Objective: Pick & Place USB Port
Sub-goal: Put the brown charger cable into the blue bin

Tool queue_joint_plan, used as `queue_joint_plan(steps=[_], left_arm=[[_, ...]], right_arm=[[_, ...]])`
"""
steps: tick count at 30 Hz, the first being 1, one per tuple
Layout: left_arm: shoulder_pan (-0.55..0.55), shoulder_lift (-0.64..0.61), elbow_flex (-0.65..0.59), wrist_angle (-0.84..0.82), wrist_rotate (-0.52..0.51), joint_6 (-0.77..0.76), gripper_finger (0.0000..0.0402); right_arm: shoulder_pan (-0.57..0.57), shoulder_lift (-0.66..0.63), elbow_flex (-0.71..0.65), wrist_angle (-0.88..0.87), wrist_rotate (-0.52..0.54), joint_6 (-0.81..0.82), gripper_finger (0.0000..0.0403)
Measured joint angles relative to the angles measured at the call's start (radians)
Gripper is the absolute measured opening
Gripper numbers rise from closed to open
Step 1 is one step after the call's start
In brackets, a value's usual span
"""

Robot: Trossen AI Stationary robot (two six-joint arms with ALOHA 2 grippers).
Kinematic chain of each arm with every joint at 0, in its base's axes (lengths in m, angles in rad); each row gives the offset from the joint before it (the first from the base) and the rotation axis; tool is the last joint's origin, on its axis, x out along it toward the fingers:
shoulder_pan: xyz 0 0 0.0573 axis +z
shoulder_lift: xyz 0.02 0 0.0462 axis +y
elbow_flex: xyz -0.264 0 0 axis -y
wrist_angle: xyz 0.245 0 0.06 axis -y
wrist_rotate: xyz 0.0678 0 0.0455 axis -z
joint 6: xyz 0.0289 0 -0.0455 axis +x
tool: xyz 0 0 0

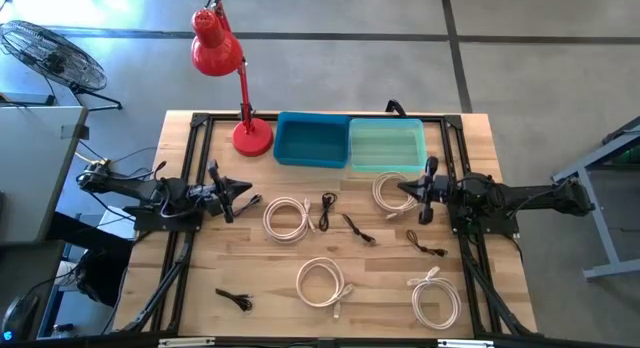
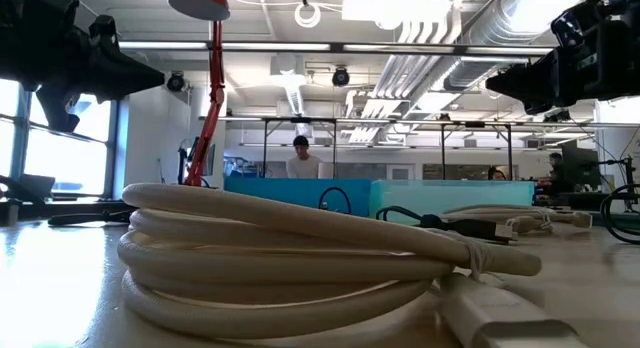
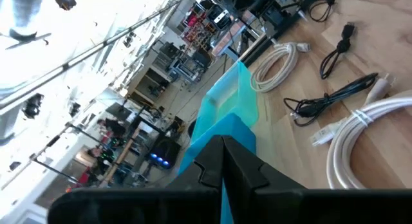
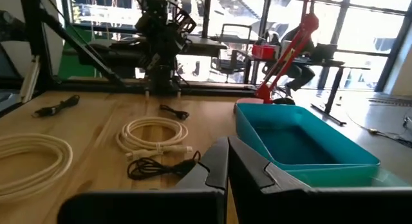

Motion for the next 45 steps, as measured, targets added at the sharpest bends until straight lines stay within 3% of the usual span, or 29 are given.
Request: queue_joint_plan(steps=[4,9,14,22,28,37,45], left_arm=[[0.000,0.000,0.000,0.000,0.000,0.006,0.0001],[0.000,0.000,0.000,0.000,0.000,0.009,0.0001],[0.000,0.000,0.000,0.000,0.004,0.003,0.0001],[0.000,0.000,0.000,0.000,0.097,-0.025,0.0001],[0.000,0.000,0.000,-0.001,0.189,-0.053,0.0001],[0.000,0.000,0.000,-0.004,0.193,-0.084,0.0001],[0.000,0.000,0.000,-0.002,0.200,-0.139,0.0001]], right_arm=[[0.000,0.000,0.000,-0.002,-0.042,0.000,0.0000],[0.000,0.001,0.069,-0.137,0.010,-0.018,0.0012],[-0.001,0.049,0.195,-0.304,0.106,-0.050,0.0066],[0.000,0.189,0.308,-0.359,0.096,0.038,0.0133],[0.000,0.298,0.370,-0.400,0.123,-0.019,0.0138],[0.000,0.390,0.443,-0.407,0.122,-0.019,0.0138],[0.000,0.477,0.608,-0.694,0.165,0.033,0.0138]])
